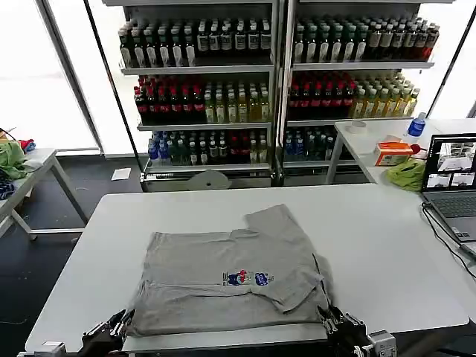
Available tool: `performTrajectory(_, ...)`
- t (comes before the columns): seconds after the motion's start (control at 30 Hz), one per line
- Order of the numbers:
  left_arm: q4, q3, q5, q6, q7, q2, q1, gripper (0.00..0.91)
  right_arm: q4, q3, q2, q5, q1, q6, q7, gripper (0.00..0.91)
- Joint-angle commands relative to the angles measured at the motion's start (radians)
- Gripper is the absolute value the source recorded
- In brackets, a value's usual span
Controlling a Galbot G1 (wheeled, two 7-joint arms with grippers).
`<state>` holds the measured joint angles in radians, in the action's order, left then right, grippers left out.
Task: Fold and organize the clothes.
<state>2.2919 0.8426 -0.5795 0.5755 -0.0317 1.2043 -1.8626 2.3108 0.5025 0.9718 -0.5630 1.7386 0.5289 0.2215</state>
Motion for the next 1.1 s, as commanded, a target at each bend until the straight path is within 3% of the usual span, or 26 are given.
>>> performTrajectory(0.03,0.021,0.057,0.007,0.001,-0.014,-0.018,-0.009,0.907,0.021,0.039,0.002,-0.058,-0.032,0.005,-0.004,0.907)
performTrajectory(0.17,-0.02,0.073,-0.063,0.0,-0.017,-0.064,0.039,0.907,-0.032,0.047,-0.025,-0.085,-0.155,-0.001,-0.066,0.907)
performTrajectory(0.23,-0.053,0.069,-0.11,-0.002,-0.016,-0.11,0.087,0.907,-0.102,0.035,-0.038,-0.111,-0.266,-0.011,-0.132,0.907)
performTrajectory(0.47,-0.182,0.016,-0.138,-0.032,-0.048,-0.22,0.212,0.907,-0.366,-0.123,-0.028,-0.086,-0.623,-0.01,-0.262,0.907)
performTrajectory(0.7,-0.333,-0.082,-0.193,-0.025,-0.041,-0.303,0.378,0.907,-0.652,-0.291,0.034,-0.058,-0.951,0.017,-0.276,0.907)
performTrajectory(0.93,-0.479,-0.187,-0.22,-0.031,-0.046,-0.355,0.571,0.907,-0.874,-0.397,0.122,-0.046,-1.115,0.027,-0.281,0.907)
performTrajectory(1.1,-0.585,-0.261,-0.229,-0.039,-0.057,-0.38,0.68,0.907,-0.947,-0.426,0.175,-0.028,-1.174,0.026,-0.281,0.907)
